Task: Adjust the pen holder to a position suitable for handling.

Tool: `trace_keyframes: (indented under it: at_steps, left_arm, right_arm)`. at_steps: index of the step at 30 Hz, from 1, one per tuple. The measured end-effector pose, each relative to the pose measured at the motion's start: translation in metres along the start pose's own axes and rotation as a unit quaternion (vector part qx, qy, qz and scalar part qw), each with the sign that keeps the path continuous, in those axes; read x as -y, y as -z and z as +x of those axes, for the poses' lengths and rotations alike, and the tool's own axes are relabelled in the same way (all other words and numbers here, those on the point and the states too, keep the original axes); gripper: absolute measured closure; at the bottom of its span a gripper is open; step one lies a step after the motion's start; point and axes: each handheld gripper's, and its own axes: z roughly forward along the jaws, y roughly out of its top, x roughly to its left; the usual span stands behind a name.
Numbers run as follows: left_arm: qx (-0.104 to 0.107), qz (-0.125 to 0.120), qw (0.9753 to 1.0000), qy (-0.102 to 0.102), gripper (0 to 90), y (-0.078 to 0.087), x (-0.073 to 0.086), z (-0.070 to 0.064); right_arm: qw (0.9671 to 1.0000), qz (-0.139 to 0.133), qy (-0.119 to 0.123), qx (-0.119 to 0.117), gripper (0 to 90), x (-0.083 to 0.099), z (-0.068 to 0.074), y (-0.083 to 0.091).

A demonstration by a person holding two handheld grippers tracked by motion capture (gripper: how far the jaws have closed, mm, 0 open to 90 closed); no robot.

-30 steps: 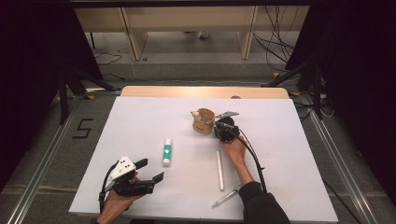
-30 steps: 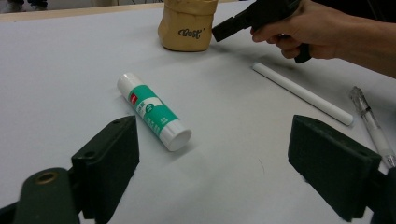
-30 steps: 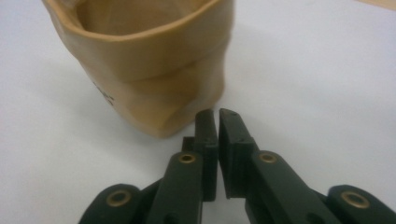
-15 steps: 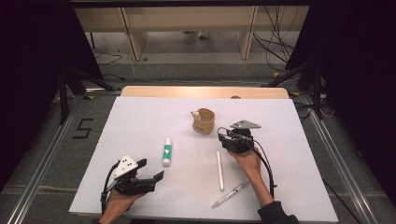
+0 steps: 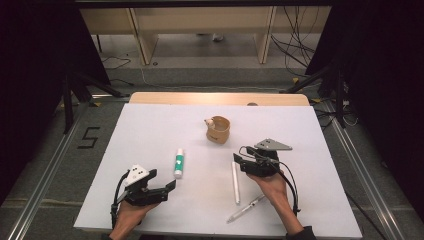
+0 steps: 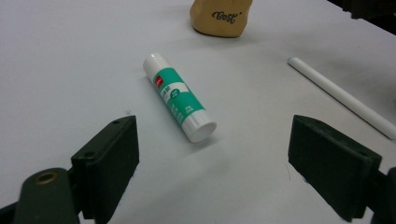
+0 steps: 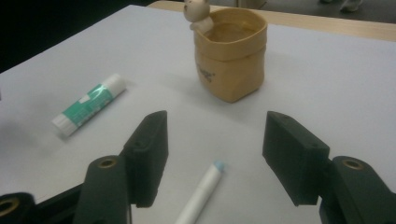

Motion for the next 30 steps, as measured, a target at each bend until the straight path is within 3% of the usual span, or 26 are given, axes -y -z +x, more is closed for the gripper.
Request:
trace_keyframes:
  at_steps: [9, 20, 30]
  left_arm:
    - [-0.017, 0.006, 0.9998, 0.011, 15.9, -0.007, -0.005, 0.000]
    - [-0.031, 0.019, 0.9993, -0.005, 15.9, -0.026, -0.012, -0.010]
    - [-0.048, 0.040, 0.9979, -0.014, 15.8, -0.041, -0.018, -0.008]
  right_arm:
    - [0.9997, -0.003, 0.010, -0.022, 33.1, 0.011, 0.009, 0.016]
    - [0.9995, -0.008, 0.020, -0.021, 27.4, 0.020, 0.019, 0.032]
    - [0.9992, -0.019, 0.015, -0.032, 25.2, 0.029, 0.025, 0.042]
